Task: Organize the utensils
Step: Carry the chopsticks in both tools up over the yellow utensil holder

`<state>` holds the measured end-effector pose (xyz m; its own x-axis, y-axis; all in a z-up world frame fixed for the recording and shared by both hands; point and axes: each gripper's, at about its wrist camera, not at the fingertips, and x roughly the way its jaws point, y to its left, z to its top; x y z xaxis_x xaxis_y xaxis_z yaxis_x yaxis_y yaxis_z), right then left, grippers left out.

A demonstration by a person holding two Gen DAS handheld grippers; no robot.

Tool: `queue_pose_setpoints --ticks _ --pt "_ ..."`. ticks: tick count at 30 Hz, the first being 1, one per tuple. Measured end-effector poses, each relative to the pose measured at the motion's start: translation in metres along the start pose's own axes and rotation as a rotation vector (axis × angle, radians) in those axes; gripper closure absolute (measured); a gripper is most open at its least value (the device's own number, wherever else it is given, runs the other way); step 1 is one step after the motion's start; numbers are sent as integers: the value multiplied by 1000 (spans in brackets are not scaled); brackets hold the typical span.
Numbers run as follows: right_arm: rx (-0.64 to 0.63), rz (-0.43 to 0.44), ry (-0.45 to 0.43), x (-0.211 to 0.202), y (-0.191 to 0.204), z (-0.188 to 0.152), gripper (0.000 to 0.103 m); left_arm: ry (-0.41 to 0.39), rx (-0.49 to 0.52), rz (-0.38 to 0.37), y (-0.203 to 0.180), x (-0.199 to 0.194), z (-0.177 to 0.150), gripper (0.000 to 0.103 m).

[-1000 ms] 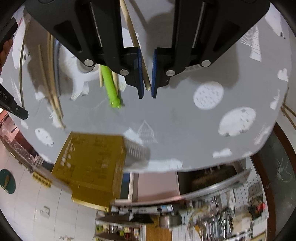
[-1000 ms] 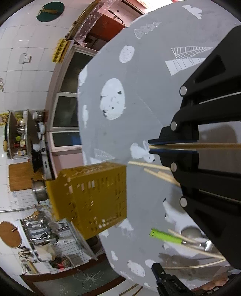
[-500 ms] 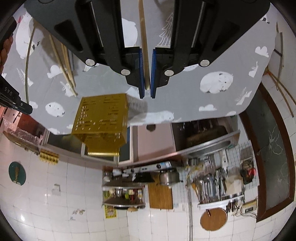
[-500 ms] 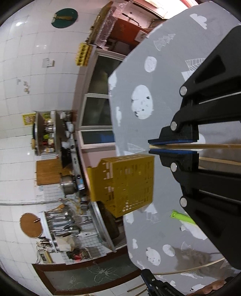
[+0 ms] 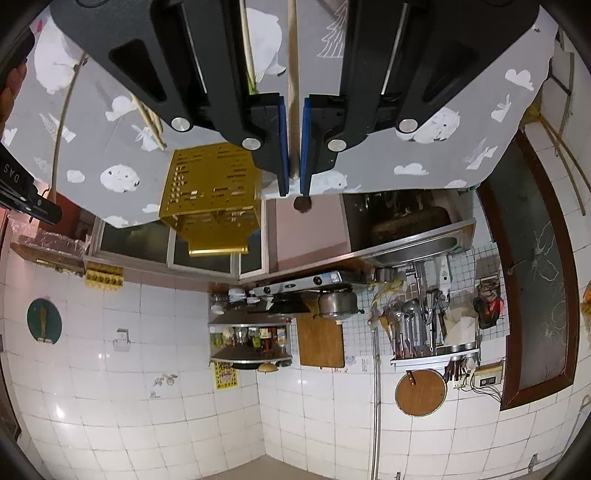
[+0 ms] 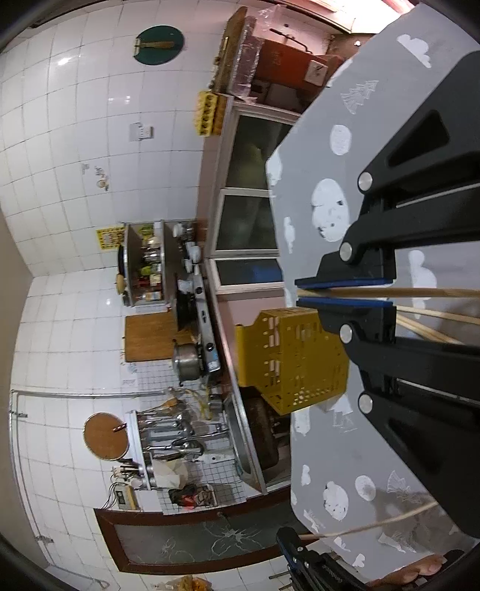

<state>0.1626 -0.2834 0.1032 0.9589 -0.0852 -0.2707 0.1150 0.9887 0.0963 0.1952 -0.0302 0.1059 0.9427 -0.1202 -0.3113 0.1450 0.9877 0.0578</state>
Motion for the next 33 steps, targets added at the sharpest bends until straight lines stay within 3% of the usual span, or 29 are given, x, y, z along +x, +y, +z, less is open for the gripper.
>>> queue_pose_setpoints --ticks 11,25,33 --pt "-14 13 -88 21 13 44 98 -70 -72 -25 11 24 43 98" --pt "-17 43 -184 48 32 149 98 -217 -97 -107 -5 54 153 98" --pt "-21 45 -192 89 38 177 98 -273 -110 -156 -26 79 196 98"
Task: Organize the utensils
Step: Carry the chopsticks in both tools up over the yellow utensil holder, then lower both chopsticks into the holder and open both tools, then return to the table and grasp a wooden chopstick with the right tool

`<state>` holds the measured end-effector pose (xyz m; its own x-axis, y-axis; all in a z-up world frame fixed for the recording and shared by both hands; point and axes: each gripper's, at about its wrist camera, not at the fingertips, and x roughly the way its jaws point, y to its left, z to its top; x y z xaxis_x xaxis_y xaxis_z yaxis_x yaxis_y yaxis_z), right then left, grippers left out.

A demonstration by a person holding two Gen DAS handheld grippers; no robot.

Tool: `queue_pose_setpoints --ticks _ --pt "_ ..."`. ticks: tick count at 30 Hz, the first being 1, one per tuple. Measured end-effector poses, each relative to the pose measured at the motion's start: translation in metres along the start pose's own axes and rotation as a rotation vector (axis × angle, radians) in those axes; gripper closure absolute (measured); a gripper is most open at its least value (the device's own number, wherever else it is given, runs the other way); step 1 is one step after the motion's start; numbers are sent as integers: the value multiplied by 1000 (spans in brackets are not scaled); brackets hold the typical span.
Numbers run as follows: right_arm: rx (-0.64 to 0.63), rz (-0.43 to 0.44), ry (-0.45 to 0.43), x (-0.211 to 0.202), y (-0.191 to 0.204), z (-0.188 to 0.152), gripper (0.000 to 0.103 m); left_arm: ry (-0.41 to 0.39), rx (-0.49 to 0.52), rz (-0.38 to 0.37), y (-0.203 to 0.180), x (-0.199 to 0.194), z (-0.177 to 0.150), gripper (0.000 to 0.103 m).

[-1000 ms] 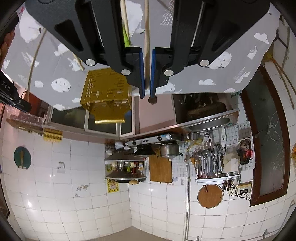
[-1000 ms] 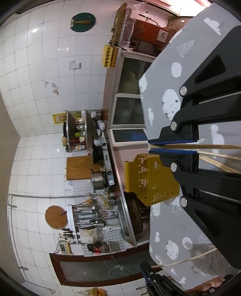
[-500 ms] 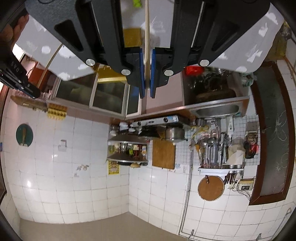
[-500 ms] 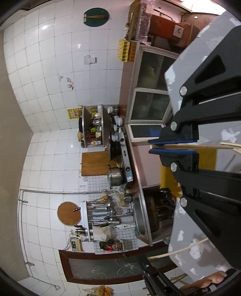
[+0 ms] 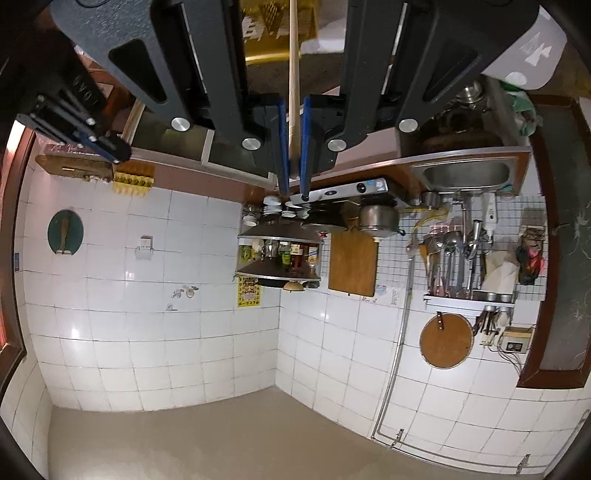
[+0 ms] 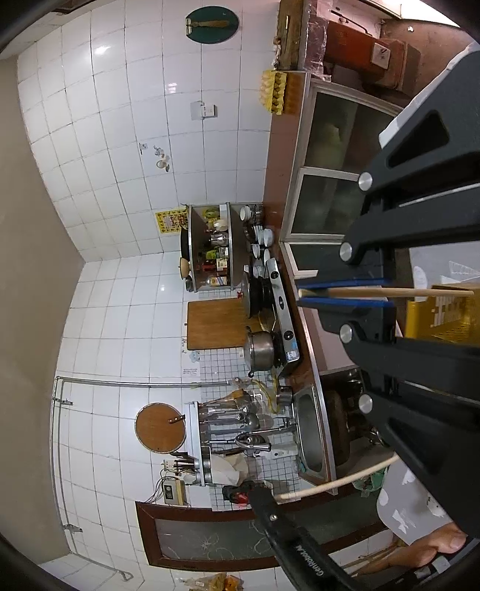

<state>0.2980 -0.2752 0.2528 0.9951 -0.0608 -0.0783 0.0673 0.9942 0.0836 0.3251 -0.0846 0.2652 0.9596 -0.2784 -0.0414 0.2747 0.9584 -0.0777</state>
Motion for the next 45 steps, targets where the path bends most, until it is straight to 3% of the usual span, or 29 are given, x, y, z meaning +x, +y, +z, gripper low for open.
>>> queue_pose_setpoints --ticks 5,11,15,27,29,31,32,33,35,40,45 --pt "30 12 20 33 -5 -4 98 10 7 -8 -5 37 -10 98" --pt "29 15 81 76 -5 -40 98 41 0 -6 3 83 -49 98" --pt "16 17 130 95 -5 -68 98 101 -33 -15 16 113 -83 98" --pt "-6 18 280 120 -18 -123 95 214 -13 13 33 122 -137 98" --pt "-8 22 289 119 -19 -126 95 240 -19 14 36 122 -140 88" --pt "-1 19 310 116 -22 -126 95 249 -33 25 40 116 -138 54" --pt "5 17 315 113 -24 -123 89 239 -36 37 42 110 -136 48" --pt "16 15 316 108 -27 -120 75 223 -38 49 44 101 -131 41" --pt "22 3 304 93 -30 -111 52 218 -37 46 47 88 -123 34" --pt "23 -19 304 56 -33 -98 52 200 -22 79 57 45 -103 9" --pt "35 -32 338 24 -35 -109 51 221 -19 111 69 10 -101 5"
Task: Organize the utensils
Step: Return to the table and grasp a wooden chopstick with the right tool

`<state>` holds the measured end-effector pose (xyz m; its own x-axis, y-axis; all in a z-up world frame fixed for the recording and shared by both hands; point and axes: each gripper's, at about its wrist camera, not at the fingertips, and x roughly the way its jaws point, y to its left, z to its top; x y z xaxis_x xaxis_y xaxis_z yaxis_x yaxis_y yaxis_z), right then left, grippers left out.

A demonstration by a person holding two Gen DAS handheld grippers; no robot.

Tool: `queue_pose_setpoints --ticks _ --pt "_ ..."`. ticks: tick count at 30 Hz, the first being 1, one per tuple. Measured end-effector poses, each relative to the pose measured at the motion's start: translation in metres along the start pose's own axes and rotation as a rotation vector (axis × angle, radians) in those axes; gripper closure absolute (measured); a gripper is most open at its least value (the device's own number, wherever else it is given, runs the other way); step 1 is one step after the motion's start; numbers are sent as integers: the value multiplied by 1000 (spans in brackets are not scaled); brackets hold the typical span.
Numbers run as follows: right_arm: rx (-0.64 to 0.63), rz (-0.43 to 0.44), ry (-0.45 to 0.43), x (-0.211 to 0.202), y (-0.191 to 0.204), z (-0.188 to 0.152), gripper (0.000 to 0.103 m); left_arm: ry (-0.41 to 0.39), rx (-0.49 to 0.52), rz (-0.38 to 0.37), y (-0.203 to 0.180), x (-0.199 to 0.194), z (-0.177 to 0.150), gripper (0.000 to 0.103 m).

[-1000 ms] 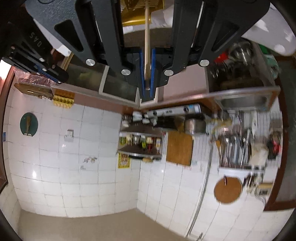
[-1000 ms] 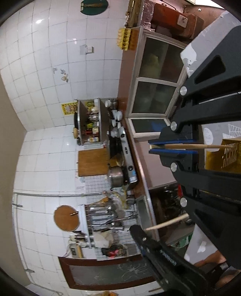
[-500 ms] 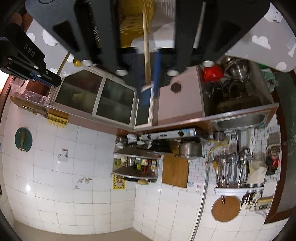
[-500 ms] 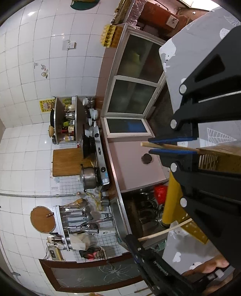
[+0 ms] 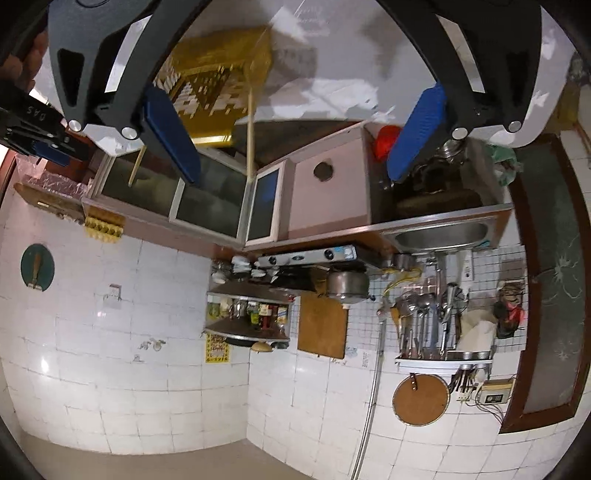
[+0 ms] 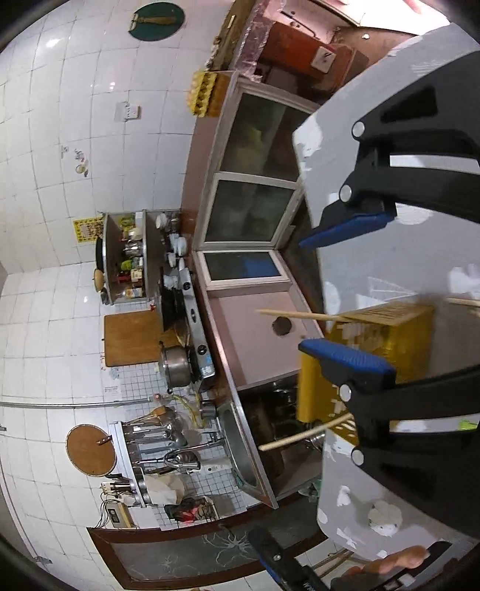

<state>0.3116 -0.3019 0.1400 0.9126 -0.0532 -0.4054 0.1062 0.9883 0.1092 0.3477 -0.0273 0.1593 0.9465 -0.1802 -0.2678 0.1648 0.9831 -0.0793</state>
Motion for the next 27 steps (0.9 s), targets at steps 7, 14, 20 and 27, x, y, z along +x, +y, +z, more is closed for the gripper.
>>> queue_pose_setpoints --ticks 7,14,20,27 --pt "-10 -29 72 -1 -2 -51 47 76 7 62 18 -17 -46 5" --pt "5 -61 183 26 -11 -110 47 240 -6 97 30 3 -108 5" --pt "9 -83 269 53 -12 -138 47 372 -25 87 29 26 -151 5" --pt "-14 -77 361 82 -4 -152 47 461 28 80 12 38 -176 5"
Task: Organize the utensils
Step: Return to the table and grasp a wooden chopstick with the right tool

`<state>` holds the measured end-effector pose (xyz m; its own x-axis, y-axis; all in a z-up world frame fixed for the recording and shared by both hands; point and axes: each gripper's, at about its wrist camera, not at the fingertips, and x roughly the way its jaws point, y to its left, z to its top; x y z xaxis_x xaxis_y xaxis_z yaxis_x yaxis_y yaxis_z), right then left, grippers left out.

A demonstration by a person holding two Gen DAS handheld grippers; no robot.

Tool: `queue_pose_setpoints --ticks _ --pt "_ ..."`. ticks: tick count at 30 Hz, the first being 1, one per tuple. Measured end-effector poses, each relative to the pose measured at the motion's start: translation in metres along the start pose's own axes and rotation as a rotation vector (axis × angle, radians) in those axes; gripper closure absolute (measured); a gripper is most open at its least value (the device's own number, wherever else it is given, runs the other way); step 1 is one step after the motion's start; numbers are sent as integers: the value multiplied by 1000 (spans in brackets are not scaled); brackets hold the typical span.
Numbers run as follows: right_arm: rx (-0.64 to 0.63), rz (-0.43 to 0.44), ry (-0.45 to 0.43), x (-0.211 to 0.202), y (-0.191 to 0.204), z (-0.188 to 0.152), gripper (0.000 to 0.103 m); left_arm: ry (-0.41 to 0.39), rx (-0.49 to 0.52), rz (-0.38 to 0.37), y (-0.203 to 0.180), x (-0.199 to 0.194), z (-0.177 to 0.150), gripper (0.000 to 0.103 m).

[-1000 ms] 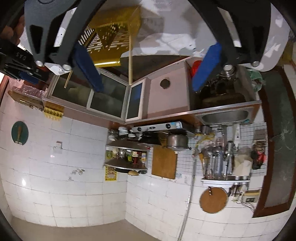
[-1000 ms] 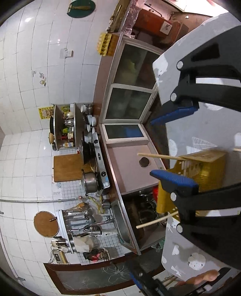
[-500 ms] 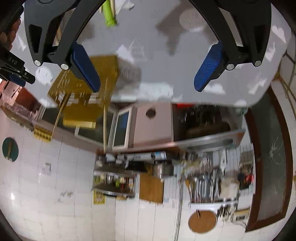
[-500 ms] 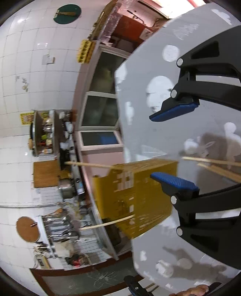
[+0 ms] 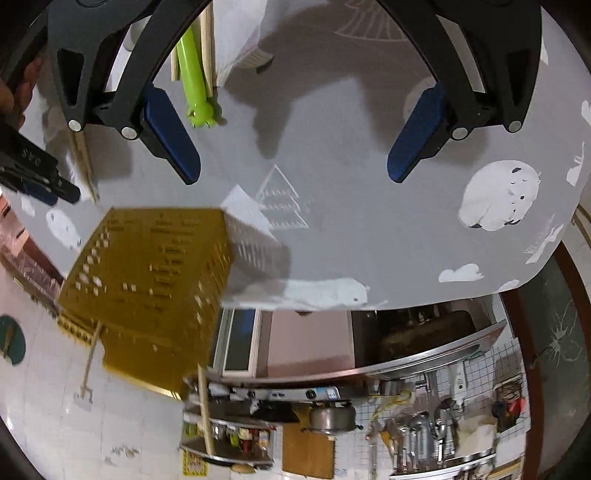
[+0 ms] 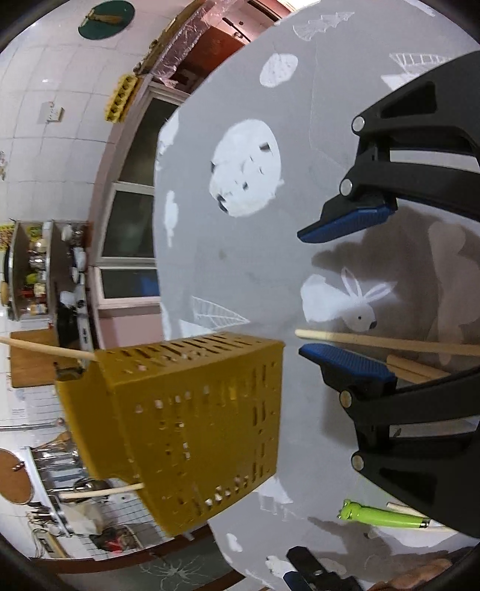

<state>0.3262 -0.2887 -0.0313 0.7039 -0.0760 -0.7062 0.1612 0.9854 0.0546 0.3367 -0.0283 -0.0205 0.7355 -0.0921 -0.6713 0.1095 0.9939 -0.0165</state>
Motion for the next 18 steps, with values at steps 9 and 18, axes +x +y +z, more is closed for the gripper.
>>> queue_pose_setpoints --ticks 9,18 --pt "-5 -8 61 19 6 3 66 71 19 -5 -11 15 -10 5" --pt "-59 -30 72 17 18 -1 84 96 21 12 -17 17 -12 5"
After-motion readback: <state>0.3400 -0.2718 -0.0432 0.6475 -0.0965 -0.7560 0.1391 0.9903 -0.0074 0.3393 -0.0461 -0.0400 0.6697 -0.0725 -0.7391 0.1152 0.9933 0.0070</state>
